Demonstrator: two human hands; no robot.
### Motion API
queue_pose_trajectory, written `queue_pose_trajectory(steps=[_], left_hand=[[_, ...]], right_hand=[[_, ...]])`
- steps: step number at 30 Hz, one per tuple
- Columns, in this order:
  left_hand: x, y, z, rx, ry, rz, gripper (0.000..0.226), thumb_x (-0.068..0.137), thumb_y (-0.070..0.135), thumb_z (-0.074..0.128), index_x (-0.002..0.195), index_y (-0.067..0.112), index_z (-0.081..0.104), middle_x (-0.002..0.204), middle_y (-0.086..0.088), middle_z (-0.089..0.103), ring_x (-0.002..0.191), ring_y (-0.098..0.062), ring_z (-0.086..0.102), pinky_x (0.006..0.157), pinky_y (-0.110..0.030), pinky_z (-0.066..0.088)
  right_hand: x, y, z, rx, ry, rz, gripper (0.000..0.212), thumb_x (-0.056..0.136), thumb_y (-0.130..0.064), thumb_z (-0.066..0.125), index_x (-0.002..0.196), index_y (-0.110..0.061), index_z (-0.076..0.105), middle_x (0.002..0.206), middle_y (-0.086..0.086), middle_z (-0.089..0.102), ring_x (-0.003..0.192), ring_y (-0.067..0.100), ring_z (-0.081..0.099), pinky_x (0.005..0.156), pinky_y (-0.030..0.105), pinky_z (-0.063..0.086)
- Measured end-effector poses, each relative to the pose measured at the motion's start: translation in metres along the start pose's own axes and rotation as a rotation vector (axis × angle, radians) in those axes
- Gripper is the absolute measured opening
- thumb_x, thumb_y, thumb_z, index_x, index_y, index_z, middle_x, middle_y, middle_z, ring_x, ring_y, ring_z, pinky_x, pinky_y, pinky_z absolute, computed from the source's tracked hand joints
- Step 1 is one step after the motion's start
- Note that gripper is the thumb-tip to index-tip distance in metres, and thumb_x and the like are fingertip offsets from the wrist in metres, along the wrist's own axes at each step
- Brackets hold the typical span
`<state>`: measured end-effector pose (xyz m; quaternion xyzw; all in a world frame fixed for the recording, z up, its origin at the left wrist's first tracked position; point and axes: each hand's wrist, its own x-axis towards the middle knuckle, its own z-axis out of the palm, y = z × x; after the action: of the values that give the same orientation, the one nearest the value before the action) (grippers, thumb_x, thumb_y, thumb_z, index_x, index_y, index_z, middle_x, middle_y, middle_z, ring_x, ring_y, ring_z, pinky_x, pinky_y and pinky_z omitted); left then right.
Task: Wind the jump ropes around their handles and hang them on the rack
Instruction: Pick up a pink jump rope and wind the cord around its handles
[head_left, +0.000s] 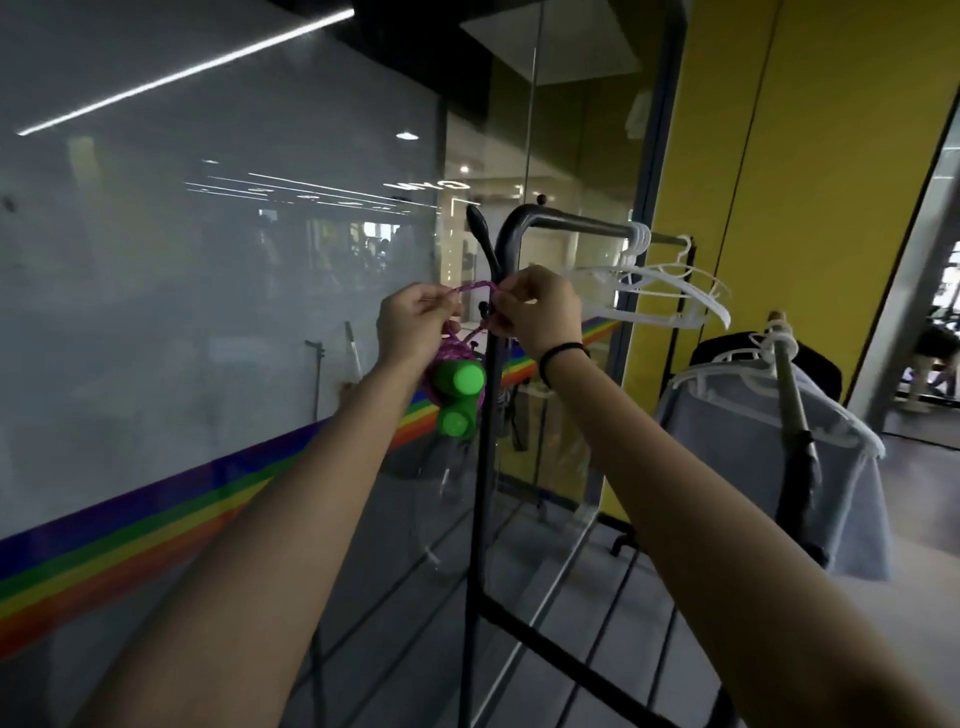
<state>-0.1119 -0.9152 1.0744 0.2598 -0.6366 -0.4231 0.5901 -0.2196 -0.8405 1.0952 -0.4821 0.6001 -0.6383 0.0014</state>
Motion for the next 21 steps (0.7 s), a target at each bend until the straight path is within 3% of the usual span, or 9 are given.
queue_pose_trajectory(steps=[4,8,11,16,18,21], left_hand=[[0.021,-0.012,0.007,-0.018,-0.007,-0.065,0.011,0.081,0.008,0.067,0.091,0.002,0.068,0.073,-0.008,0.068,0.053,-0.009,0.064,0.065,-0.027,0.056],[0.019,-0.032,0.008,-0.030,-0.084,-0.167,0.016,0.077,0.007,0.072,0.091,0.001,0.069,0.071,-0.007,0.071,0.054,-0.012,0.066,0.054,-0.021,0.053],[0.007,-0.040,0.006,-0.057,-0.140,-0.180,0.019,0.075,0.006,0.074,0.093,0.000,0.070,0.059,0.005,0.070,0.050,-0.004,0.064,0.051,-0.015,0.050],[-0.015,-0.031,0.006,-0.045,-0.086,-0.150,0.018,0.080,0.010,0.070,0.097,0.007,0.069,0.080,0.002,0.067,0.071,-0.006,0.062,0.072,-0.023,0.053],[-0.026,-0.025,0.003,-0.080,-0.044,-0.159,0.007,0.083,0.009,0.066,0.090,0.011,0.068,0.072,0.004,0.067,0.066,-0.006,0.062,0.069,-0.024,0.054],[-0.045,-0.018,0.002,-0.124,0.014,-0.174,0.003,0.086,0.011,0.063,0.084,0.012,0.066,0.063,0.005,0.067,0.055,-0.001,0.062,0.066,-0.022,0.055]], right_hand=[[0.016,0.008,0.011,-0.103,0.035,-0.051,0.006,0.084,-0.005,0.059,0.082,-0.010,0.058,0.084,0.011,0.066,0.071,0.025,0.069,0.061,0.029,0.059],[0.015,0.032,0.011,-0.166,0.028,-0.075,0.018,0.083,-0.005,0.060,0.071,-0.016,0.054,0.082,0.010,0.065,0.074,0.029,0.067,0.066,0.043,0.059],[0.002,0.048,0.007,-0.175,-0.029,-0.052,0.023,0.080,-0.009,0.065,0.067,-0.022,0.051,0.082,0.008,0.065,0.077,0.027,0.066,0.070,0.045,0.058],[-0.014,0.040,-0.002,-0.117,-0.142,-0.008,0.011,0.081,-0.014,0.065,0.088,-0.012,0.058,0.086,0.003,0.063,0.083,0.018,0.063,0.072,0.032,0.055],[-0.029,0.035,-0.011,-0.104,-0.235,-0.005,0.009,0.083,-0.014,0.062,0.090,-0.009,0.060,0.084,0.002,0.063,0.083,0.019,0.062,0.070,0.030,0.052],[-0.055,0.033,-0.038,-0.033,-0.343,-0.019,0.009,0.085,-0.013,0.059,0.088,-0.007,0.063,0.082,0.008,0.067,0.084,0.025,0.065,0.079,0.038,0.056]])
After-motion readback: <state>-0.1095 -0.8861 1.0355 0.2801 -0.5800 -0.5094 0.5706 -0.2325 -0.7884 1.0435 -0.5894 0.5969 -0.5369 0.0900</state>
